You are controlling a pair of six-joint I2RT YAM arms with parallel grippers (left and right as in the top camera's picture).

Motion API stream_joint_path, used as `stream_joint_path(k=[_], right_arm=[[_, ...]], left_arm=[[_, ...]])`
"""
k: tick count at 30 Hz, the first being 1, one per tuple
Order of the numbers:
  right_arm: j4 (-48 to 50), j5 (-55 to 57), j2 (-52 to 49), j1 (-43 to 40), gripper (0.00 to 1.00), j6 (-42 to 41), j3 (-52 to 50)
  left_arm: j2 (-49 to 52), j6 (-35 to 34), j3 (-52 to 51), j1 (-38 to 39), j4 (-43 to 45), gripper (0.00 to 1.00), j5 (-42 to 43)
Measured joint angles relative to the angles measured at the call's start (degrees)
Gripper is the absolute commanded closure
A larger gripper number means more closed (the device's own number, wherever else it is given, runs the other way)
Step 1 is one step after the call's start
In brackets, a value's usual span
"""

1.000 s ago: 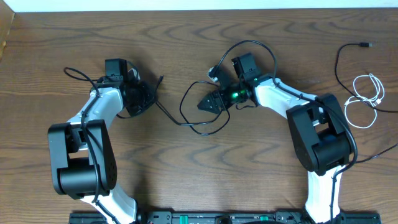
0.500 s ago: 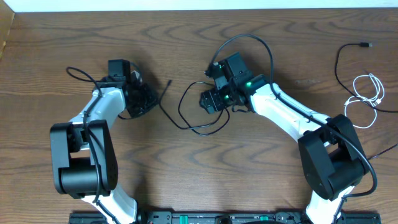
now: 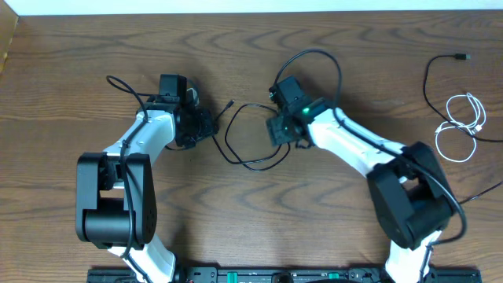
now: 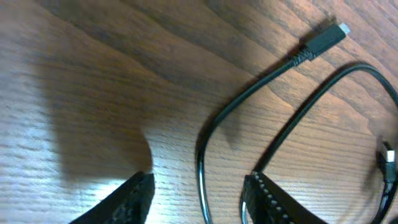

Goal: Untangle cables
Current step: 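Carry the black cable with the right gripper to the upper right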

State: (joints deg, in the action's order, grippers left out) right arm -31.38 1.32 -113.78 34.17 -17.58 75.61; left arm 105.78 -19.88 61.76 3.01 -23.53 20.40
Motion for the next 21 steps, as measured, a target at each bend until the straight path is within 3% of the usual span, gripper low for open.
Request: stream_joint_path(k=[2,4,6,8,13,21], right_arm=[[0.17,1.66,-1.62,1.11,0.51,-0.11,0.00],[0.70,3.74,-2.78,2.05,0.67,0.22,0.00],[1.01,4.79,-2.78,2.73,0.89,0.11,0.00],[0.98,5.92,-2.84,3.21,0.98,0.02,0.00],[0.96,7.63,-2.84,3.48,0.99,0.02,0.00],[0.17,7.08,-2.84,2.32,0.99,0.87,0.13]], left_arm=[[0.00,0.35,0.00,0.00,0.24,0.44,-0.33],[0.00,0.42,0.00,0.00,0.44,0.44,-0.70],[0.00,0.42,0.00,0.00,0.50,0.43,-1.03],[0.00,0.42,0.00,0.00,0.57,0.43,-1.09],[0.00,0.59,0.00,0.00,0.61,0.30,-1.29],[0.00,0.46,0.00,0.00,0.59,0.24,-1.16]])
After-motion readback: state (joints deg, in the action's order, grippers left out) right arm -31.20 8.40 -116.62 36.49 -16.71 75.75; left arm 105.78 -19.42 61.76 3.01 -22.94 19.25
